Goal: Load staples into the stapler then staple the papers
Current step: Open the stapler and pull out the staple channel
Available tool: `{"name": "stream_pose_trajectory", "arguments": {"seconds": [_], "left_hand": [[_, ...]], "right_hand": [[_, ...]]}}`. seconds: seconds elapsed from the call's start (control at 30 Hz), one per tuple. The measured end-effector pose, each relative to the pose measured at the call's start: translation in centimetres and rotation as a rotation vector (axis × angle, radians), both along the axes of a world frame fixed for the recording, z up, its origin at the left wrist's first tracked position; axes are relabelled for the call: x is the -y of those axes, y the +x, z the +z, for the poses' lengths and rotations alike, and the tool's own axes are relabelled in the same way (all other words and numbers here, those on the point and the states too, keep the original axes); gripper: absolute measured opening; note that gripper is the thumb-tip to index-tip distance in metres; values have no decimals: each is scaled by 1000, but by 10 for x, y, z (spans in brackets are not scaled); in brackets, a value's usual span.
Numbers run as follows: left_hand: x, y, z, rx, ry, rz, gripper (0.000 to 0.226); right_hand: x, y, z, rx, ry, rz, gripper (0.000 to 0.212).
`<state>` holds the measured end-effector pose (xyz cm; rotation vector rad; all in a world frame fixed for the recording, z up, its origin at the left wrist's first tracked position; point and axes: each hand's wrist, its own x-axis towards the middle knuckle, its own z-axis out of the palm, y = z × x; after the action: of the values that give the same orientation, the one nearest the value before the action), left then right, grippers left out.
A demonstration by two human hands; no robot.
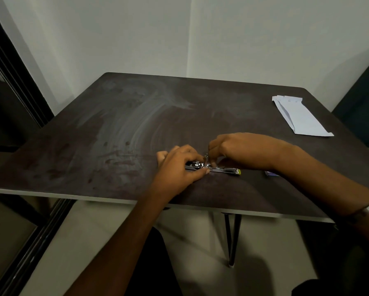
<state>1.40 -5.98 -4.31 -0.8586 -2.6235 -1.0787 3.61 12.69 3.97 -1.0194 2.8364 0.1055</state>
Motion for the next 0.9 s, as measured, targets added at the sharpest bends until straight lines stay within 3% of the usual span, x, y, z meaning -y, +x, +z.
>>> {"name": "stream_pose_trajectory", "arguments": {"seconds": [0.27, 0.7, 0.9], "left_hand": [[0, 0, 0, -5, 0, 7, 19], [0, 0, -2, -7, 12, 2, 18], [-2, 0, -3, -20, 12, 1, 16]], "right_hand": [[-3, -8, 4, 133, -31, -15, 12], [-26, 15, 8, 136, -281, -209, 12], [-26, 40, 4, 296, -322, -318, 12]]}}
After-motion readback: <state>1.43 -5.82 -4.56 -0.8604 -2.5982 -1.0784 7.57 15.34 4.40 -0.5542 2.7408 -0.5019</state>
